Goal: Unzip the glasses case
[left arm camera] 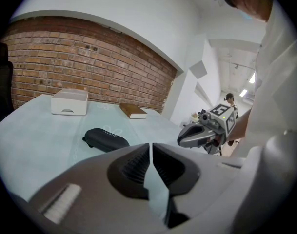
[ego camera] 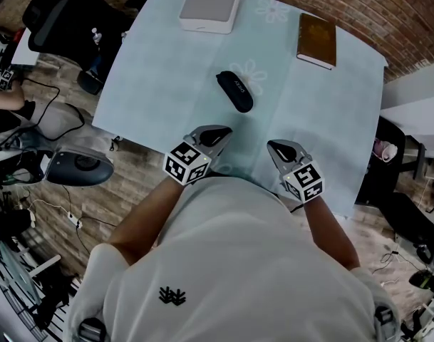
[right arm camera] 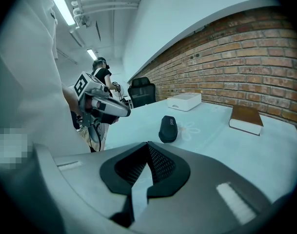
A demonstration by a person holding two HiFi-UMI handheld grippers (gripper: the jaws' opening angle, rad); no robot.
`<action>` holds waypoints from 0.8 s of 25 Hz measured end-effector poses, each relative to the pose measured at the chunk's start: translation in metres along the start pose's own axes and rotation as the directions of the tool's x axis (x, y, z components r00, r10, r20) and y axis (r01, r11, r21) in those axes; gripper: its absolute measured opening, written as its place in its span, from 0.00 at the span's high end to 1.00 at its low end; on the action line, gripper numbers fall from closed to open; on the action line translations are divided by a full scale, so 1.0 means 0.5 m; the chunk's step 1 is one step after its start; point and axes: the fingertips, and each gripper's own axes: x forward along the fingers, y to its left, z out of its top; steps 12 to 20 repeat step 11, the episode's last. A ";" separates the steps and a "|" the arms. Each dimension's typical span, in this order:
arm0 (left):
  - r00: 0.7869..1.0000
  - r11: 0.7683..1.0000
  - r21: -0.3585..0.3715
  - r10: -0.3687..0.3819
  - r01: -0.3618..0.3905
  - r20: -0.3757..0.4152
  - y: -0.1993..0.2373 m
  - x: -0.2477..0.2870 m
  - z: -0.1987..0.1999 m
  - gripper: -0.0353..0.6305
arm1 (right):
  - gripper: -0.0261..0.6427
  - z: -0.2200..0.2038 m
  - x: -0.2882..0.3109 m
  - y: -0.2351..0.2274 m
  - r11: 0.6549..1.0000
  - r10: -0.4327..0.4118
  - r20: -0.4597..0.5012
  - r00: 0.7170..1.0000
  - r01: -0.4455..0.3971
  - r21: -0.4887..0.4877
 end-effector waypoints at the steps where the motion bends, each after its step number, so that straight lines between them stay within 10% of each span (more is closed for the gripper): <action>1: 1.000 1.000 0.000 0.000 0.000 -0.001 0.001 0.001 0.000 0.86 | 0.96 0.000 0.000 -0.002 1.000 0.000 0.000 1.000 0.000 0.000; 20: 1.000 1.000 -0.008 -0.002 0.002 -0.017 0.010 0.015 -0.001 0.86 | 0.96 -0.004 0.008 -0.007 1.000 0.015 -0.005 1.000 -0.015 0.008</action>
